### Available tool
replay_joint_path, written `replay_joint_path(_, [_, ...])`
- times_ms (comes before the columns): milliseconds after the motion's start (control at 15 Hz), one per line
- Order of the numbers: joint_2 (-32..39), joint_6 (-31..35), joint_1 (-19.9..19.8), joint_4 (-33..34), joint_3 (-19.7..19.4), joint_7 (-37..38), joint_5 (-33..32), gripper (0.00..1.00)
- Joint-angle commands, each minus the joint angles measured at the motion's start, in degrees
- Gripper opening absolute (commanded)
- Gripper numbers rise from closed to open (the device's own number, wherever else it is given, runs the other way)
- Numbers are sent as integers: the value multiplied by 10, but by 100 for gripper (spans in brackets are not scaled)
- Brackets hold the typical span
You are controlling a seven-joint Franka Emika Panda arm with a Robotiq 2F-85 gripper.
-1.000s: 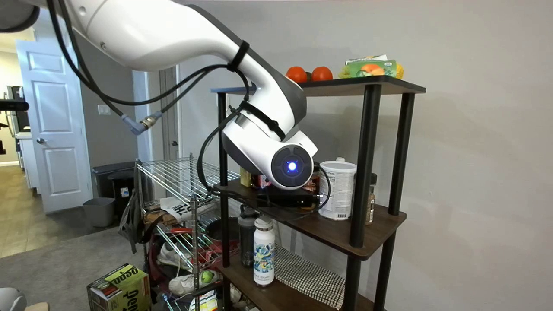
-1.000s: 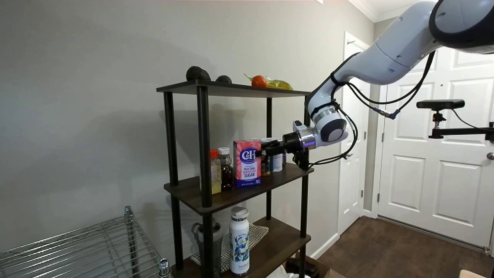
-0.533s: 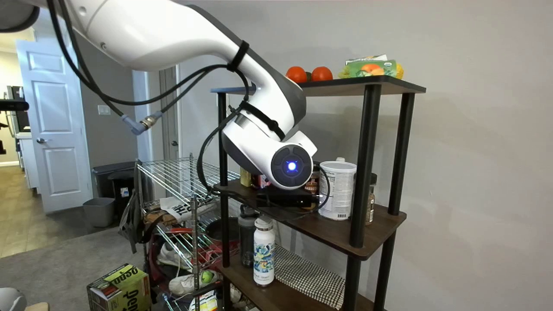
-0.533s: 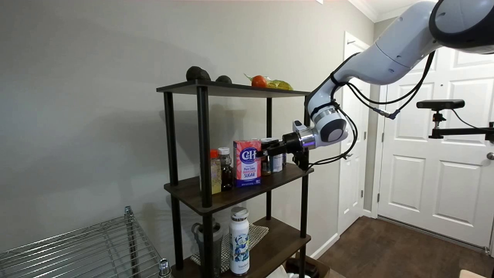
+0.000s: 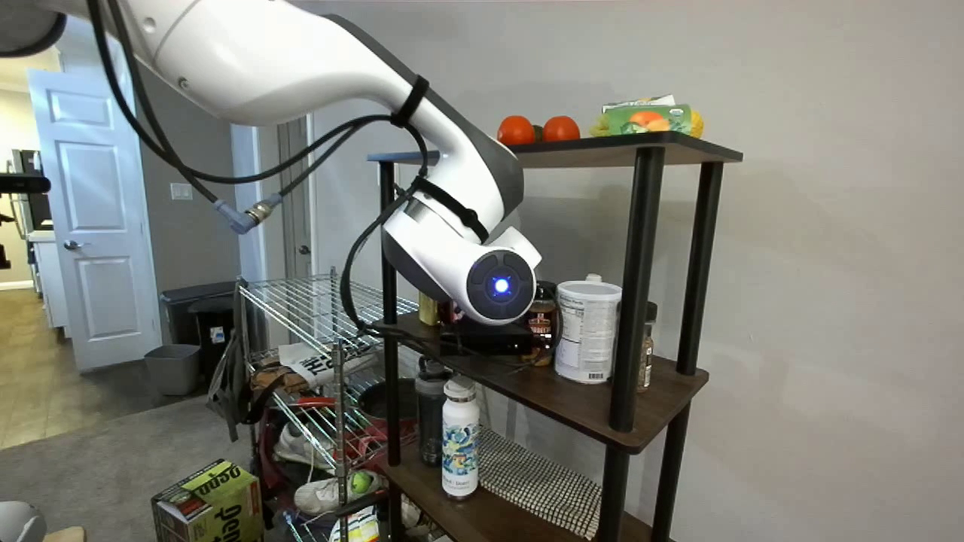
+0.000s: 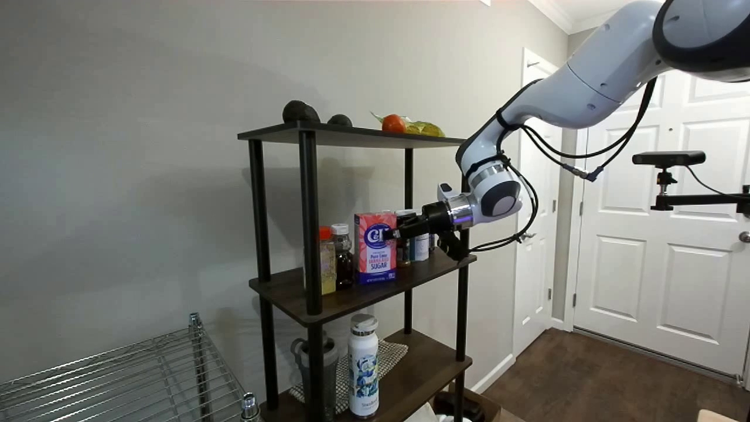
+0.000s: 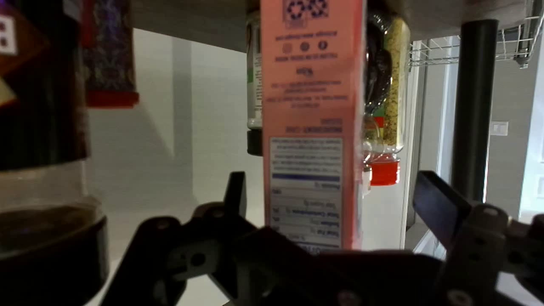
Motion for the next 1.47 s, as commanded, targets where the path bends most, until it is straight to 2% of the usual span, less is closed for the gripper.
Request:
replay_joint_path(0, [-2,-9,1,-2,2,-14,7,100])
replay_joint_path(400, [-2,-12,2,-2,6,-16,8,98])
replay_joint_path(467, [-2,-14,2,-2,7,-16,6,74])
replay_joint_path(600, [-2,-16,1,-2,7,-16,5,69])
replay_joint_path(1133, [-1,-16,0,-1,5,-16,4,17])
replay_joint_path(1400, [-1,-16,0,-1,5,-16,4,15])
